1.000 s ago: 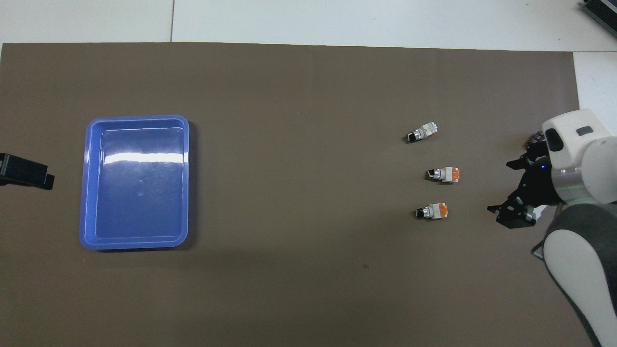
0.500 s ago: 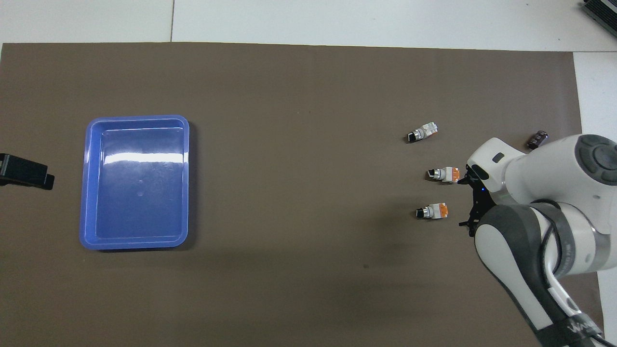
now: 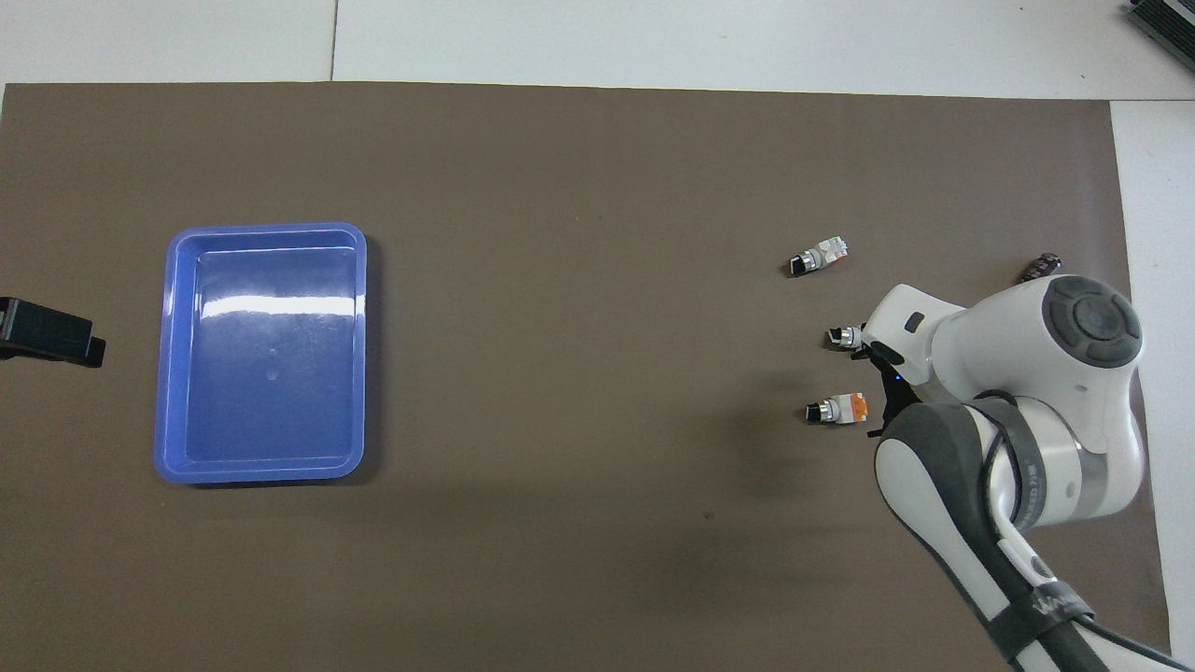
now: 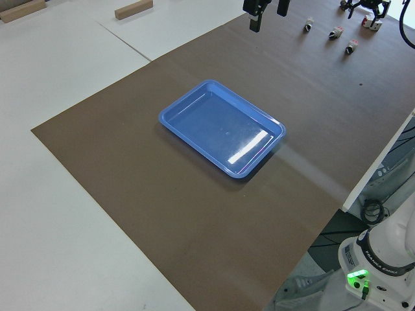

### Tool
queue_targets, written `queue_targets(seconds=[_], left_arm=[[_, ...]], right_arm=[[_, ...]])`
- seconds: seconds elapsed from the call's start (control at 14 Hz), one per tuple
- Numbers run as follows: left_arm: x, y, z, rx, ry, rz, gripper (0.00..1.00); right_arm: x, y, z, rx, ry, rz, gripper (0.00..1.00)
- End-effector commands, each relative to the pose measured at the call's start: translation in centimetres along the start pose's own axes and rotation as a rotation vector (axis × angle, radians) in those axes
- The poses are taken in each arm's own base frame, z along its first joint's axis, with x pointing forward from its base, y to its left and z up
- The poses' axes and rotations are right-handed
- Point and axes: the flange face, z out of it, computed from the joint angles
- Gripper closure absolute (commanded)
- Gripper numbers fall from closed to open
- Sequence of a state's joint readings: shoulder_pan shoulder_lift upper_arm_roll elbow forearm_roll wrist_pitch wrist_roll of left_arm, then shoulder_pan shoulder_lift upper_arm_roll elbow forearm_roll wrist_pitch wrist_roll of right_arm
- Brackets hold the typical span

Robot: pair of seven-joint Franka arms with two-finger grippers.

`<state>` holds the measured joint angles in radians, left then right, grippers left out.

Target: Turn and place switch with both arms

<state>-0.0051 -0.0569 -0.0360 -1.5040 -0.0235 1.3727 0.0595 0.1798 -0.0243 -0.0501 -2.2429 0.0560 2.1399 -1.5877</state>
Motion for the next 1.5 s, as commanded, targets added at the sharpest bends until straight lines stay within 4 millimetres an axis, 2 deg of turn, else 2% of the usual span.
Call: queue_targets(seconds=[0.0,0.21,0.57,0.79,1.0,1.43], left_arm=[[-1.0,-0.1,0.0,-0.002,-0.005,-0.013,0.0],[-1.0,-0.2,0.0,-0.002,-0.005,-0.014,0.0],[-1.0,-0.1,0.0,-0.002,-0.005,-0.013,0.0],[-1.0,-0.2,0.0,-0.002,-0.005,-0.014,0.0],[-1.0,-0.1,0.0,-0.002,-0.005,-0.013,0.0],[-1.0,-0.1,0.0,-0.002,-0.005,-0.013,0.0]], right_arm=[[-0.1,-1.0,1.7,-0.018,0.011,-0.038,0.0],[0.0,-1.6,3.1,-0.047,0.007,-0.046,0.0],[-0.2,-0.8,4.8,-0.085,0.001,-0.049,0.0],[-0.5,-1.8,5.7,-0.075,-0.001,-0.078,0.0],[-0.7,-2.5,7.4,-0.125,-0.008,-0.076,0.0],[-1.2,-2.3,7.9,-0.143,-0.015,-0.101,0.02]])
